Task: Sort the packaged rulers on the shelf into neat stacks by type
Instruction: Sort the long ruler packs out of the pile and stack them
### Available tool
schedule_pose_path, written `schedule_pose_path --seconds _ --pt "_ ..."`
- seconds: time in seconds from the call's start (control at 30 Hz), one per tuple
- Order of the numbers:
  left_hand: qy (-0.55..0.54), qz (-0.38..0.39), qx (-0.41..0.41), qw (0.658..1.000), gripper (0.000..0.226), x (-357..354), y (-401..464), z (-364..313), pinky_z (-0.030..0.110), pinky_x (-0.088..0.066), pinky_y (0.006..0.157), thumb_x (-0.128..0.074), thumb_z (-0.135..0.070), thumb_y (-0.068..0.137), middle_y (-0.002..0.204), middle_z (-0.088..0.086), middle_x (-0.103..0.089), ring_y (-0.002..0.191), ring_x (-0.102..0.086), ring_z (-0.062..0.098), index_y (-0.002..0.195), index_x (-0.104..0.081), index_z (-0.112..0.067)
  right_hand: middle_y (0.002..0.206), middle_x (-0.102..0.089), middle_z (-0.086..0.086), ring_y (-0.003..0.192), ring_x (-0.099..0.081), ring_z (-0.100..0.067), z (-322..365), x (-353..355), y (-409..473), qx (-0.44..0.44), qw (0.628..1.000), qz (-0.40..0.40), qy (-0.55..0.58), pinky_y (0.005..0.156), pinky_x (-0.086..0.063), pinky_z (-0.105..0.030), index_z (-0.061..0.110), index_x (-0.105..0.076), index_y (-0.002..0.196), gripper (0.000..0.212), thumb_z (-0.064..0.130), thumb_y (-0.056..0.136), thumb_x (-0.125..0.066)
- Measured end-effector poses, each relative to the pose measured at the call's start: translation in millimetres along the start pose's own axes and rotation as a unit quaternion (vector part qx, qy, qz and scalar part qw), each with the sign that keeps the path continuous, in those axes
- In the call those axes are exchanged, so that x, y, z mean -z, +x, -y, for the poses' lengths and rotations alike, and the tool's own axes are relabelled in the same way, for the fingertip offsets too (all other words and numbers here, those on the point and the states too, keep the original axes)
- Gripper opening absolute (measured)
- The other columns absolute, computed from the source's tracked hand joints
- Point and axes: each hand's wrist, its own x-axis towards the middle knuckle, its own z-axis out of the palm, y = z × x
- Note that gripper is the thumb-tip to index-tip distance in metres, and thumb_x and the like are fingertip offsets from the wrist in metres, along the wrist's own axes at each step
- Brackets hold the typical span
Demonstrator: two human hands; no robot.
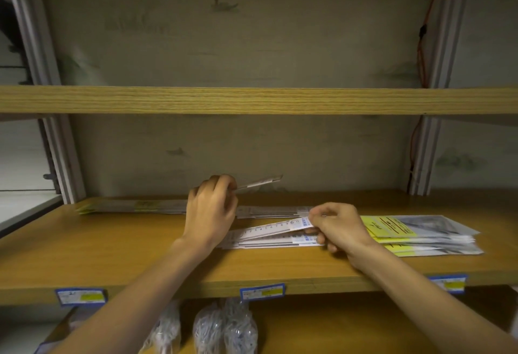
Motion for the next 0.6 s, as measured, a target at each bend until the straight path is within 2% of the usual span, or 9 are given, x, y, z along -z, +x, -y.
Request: schedule_pose_path --seconds 0.07,0.13,0.23,0.3,0.4,0.47,0.53,0.6 --pt "-0.002 0.004 -0.001 1.000 0.020 -0.3 -0.5 -0.9 0.036 -0.039 0.080 -0.065 -0.011 0.083 0.095 0.000 -0.063 0.091 -0.059 0.023 0.100 -0.057 -0.019 0.062 -0.062 0.001 0.032 -0.046 -0.002 -3.5 3.4 -1.5 0.051 0.994 0.000 -0.095 0.035 -0.032 -0.015 0.022 -0.063 0.100 0.006 0.022 0.094 -0.061" --pt "-0.004 0.007 -0.002 1.000 0.020 -0.4 -0.7 -2.6 0.037 -0.039 0.082 -0.065 -0.011 0.084 0.095 -0.001 -0.063 0.091 -0.059 0.023 0.100 -0.057 -0.019 0.073 -0.064 0.006 0.037 -0.053 -0.002 -6.1 4.6 -2.0 0.102 0.979 -0.012 -0.177 0.041 -0.038 -0.013 0.024 -0.064 0.101 0.008 0.025 0.094 -0.060" --pt "-0.005 0.011 -0.001 1.000 0.020 -1.1 -0.4 -4.6 0.037 -0.039 0.083 -0.065 -0.012 0.084 0.096 -0.001 -0.063 0.092 -0.059 0.022 0.100 -0.057 -0.020 0.096 -0.067 0.002 0.044 -0.058 -0.005 -7.9 3.6 -1.8 0.134 0.962 -0.027 -0.237 0.047 -0.044 -0.012 0.021 -0.067 0.103 0.012 0.024 0.093 -0.061" --pt "-0.004 0.011 -0.003 1.000 0.021 -1.8 -0.2 -5.6 0.037 -0.040 0.081 -0.066 -0.011 0.083 0.096 -0.001 -0.063 0.092 -0.059 0.022 0.100 -0.057 -0.020 0.103 -0.067 0.004 0.051 -0.058 -0.005 -9.1 3.0 -2.4 0.140 0.957 -0.025 -0.253 0.054 -0.049 -0.015 0.020 -0.068 0.105 0.014 0.023 0.093 -0.062" --pt "-0.002 0.010 -0.008 1.000 0.022 -2.5 -0.7 -7.2 0.038 -0.041 0.081 -0.067 -0.011 0.082 0.096 -0.001 -0.064 0.092 -0.060 0.023 0.100 -0.057 -0.020 0.103 -0.068 0.004 0.064 -0.057 -0.007 -10.0 3.5 -2.2 0.134 0.959 -0.020 -0.247 0.065 -0.054 -0.022 0.021 -0.067 0.105 0.013 0.023 0.093 -0.062" --pt "-0.002 0.012 -0.012 1.000 0.022 -2.7 -1.3 -8.5 0.038 -0.041 0.081 -0.067 -0.012 0.082 0.097 -0.002 -0.064 0.092 -0.060 0.022 0.100 -0.057 -0.021 0.103 -0.067 0.005 0.054 -0.059 -0.005 -9.4 4.7 -1.5 0.129 0.965 -0.024 -0.227 0.056 -0.051 -0.018 0.020 -0.067 0.103 0.012 0.022 0.094 -0.061" --pt "0.002 0.014 -0.021 1.000 0.023 -3.0 -2.0 -9.4 0.038 -0.041 0.082 -0.068 -0.012 0.082 0.098 -0.003 -0.064 0.093 -0.060 0.021 0.100 -0.058 -0.022 0.086 -0.069 0.006 0.041 -0.057 -0.003 -6.6 6.8 -1.4 0.127 0.978 -0.045 -0.157 0.045 -0.046 -0.015 0.019 -0.068 0.097 0.009 0.021 0.094 -0.059" --pt "0.005 0.013 -0.035 0.999 0.023 -3.4 -2.5 -10.8 0.038 -0.041 0.082 -0.069 -0.012 0.081 0.098 -0.004 -0.064 0.094 -0.060 0.021 0.098 -0.059 -0.023 0.072 -0.068 0.004 0.037 -0.055 -0.003 -0.6 8.4 -2.0 0.119 0.989 -0.062 -0.068 0.038 -0.041 -0.017 0.019 -0.066 0.094 0.010 0.024 0.095 -0.058"
